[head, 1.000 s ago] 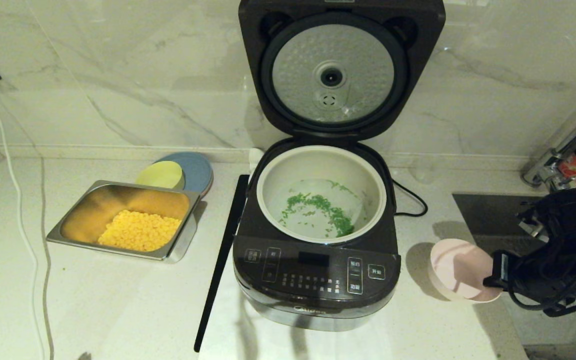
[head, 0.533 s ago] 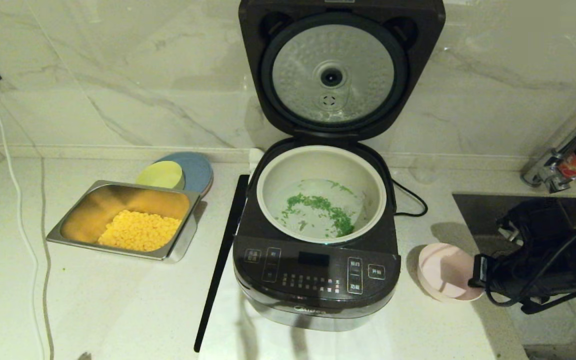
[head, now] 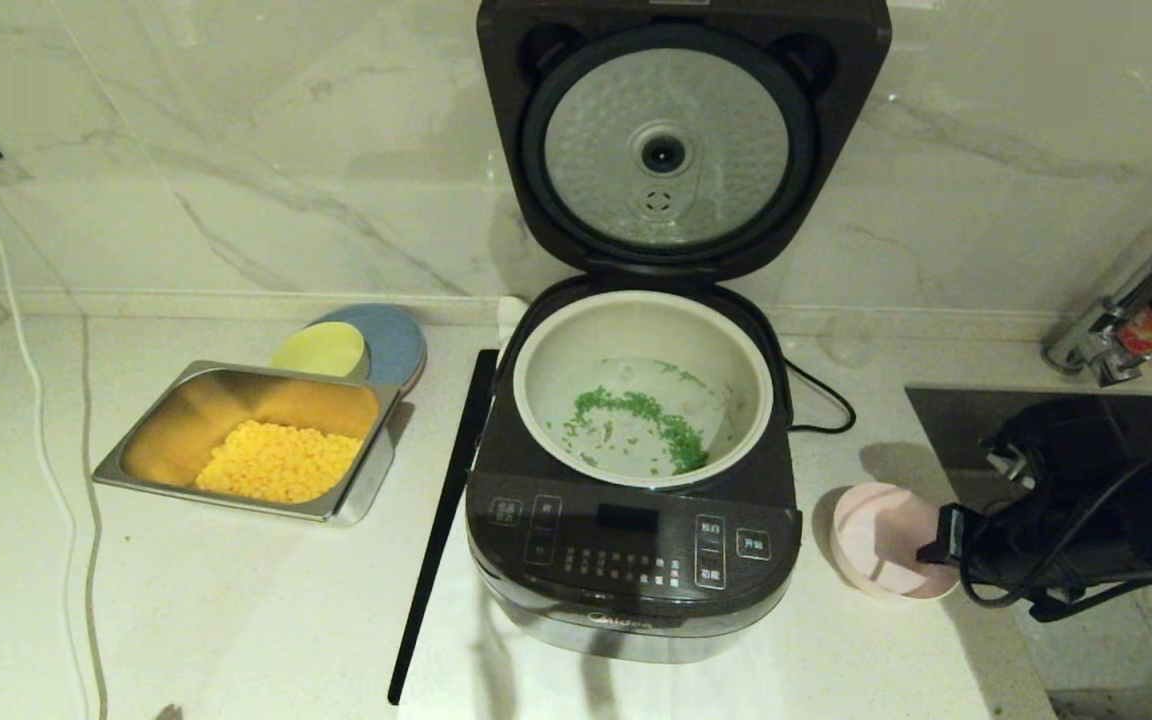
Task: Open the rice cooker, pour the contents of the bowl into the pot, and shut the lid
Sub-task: Place the bowl on the table, then turn off the tap
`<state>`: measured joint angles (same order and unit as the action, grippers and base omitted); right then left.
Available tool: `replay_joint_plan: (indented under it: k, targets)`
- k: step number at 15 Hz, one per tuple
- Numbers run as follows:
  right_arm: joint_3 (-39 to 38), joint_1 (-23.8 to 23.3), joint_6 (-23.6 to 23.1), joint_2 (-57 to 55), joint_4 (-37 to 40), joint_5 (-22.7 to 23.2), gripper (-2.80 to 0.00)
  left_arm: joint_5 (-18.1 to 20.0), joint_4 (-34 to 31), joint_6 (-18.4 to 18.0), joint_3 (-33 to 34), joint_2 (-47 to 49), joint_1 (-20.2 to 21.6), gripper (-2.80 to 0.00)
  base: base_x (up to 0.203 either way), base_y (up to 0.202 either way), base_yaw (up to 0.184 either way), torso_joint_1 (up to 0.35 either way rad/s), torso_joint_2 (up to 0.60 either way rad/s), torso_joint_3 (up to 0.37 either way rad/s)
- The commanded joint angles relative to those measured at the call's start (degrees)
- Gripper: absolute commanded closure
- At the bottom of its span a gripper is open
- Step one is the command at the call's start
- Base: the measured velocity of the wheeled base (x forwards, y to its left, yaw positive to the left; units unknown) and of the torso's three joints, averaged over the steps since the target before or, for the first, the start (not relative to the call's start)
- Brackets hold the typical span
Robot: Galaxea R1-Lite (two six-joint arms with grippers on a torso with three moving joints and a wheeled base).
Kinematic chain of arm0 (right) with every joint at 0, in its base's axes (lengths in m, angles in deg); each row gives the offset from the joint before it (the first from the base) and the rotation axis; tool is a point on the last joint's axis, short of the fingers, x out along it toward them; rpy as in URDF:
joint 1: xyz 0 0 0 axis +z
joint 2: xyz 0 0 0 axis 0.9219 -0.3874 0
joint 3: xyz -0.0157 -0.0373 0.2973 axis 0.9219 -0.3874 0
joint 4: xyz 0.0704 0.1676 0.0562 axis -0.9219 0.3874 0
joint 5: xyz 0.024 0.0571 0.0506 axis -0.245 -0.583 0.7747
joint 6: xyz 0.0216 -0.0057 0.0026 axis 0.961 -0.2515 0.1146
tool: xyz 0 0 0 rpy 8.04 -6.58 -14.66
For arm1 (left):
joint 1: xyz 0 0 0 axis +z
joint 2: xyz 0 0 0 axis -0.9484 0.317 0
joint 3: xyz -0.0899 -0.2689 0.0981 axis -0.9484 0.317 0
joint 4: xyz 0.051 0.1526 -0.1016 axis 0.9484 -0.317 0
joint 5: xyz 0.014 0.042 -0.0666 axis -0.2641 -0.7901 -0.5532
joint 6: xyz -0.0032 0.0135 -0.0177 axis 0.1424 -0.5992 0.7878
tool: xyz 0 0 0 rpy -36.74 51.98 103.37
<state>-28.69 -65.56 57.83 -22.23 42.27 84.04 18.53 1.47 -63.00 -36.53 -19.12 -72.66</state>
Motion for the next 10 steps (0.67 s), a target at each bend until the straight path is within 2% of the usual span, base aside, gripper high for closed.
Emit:
replay_joint_plan:
  k: [1,5,7,8,10]
  targets:
    - [0.1,0.0,0.3,4.9,0.4,0.1,-2.8,0.0,0.0,-0.1,0.5,-0.1,0.0,0.0,0.0,0.0,0.0,0.0,0.0,0.0]
    - [1.2,-0.3,0.3,16.1,5.8,0.2,-2.8,0.0,0.0,0.0,0.5,-0.1,0.0,0.0,0.0,0.0,0.0,0.0,0.0,0.0]
    - [2.4,-1.9,0.1,21.4,8.0,0.0,-2.8,0.0,0.0,-0.1,0.5,-0.1,0.0,0.0,0.0,0.0,0.0,0.0,0.0,0.0]
    - [3.1,-3.5,-0.2,23.5,9.5,-0.1,0.0,0.0,0.0,0.0,0.5,-0.1,0.0,0.0,0.0,0.0,0.0,0.0,0.0,0.0]
    - [4.0,-7.0,-1.0,24.9,11.7,-0.4,0.0,0.0,0.0,0.0,0.5,-0.1,0.0,0.0,0.0,0.0,0.0,0.0,0.0,0.0]
